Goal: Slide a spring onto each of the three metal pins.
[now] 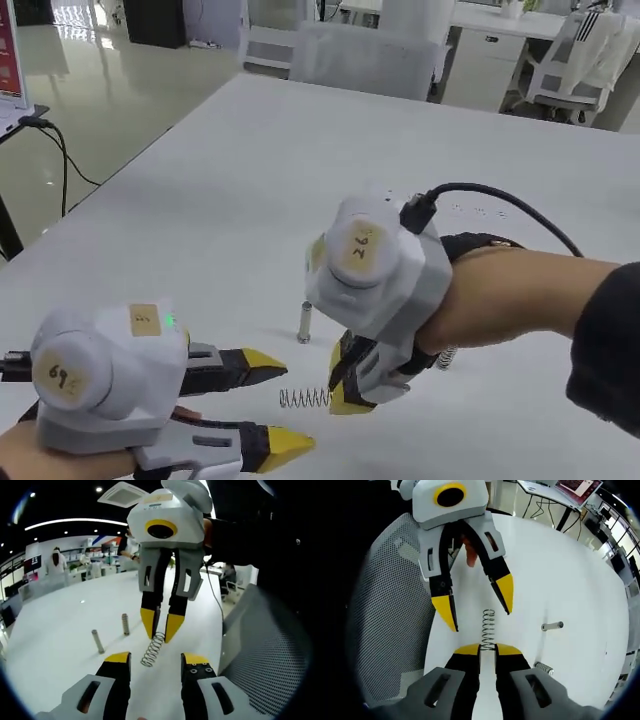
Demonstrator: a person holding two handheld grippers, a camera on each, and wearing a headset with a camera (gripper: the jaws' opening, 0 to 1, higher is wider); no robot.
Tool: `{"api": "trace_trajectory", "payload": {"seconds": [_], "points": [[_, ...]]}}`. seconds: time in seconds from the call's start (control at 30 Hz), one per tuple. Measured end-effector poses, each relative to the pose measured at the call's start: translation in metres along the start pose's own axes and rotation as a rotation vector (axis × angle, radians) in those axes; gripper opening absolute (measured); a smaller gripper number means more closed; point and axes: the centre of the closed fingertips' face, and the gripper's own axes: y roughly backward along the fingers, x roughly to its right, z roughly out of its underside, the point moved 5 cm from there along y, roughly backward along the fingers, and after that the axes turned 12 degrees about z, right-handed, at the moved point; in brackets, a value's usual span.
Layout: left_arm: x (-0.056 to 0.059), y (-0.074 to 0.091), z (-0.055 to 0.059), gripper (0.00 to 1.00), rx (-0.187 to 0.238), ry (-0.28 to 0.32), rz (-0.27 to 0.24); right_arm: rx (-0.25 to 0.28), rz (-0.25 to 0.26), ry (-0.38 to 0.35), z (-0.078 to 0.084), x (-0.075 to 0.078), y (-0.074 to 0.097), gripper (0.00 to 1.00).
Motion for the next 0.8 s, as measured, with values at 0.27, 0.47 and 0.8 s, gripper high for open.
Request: {"api": "trace_trajectory", "payload": {"seconds": [0.27,0.47,0.8], "points": [[0.003,-0.001,0.0,0.19,-0.015,-0.033,0.021,-0.005,-0.011,0.017,-0.001,-0.004,0.003,0.08],[0.005,-0.002,0.002,0.12,-0.033,-0.056,0.032,-0.008,-0.027,0.023,-0.003,-0.007,0.006,0.08],[0.007,-0.004,0.003,0.05,-0.055,-0.085,0.04,-0.013,-0.039,0.029,-0.004,-0.012,0.008,0.08]]}}
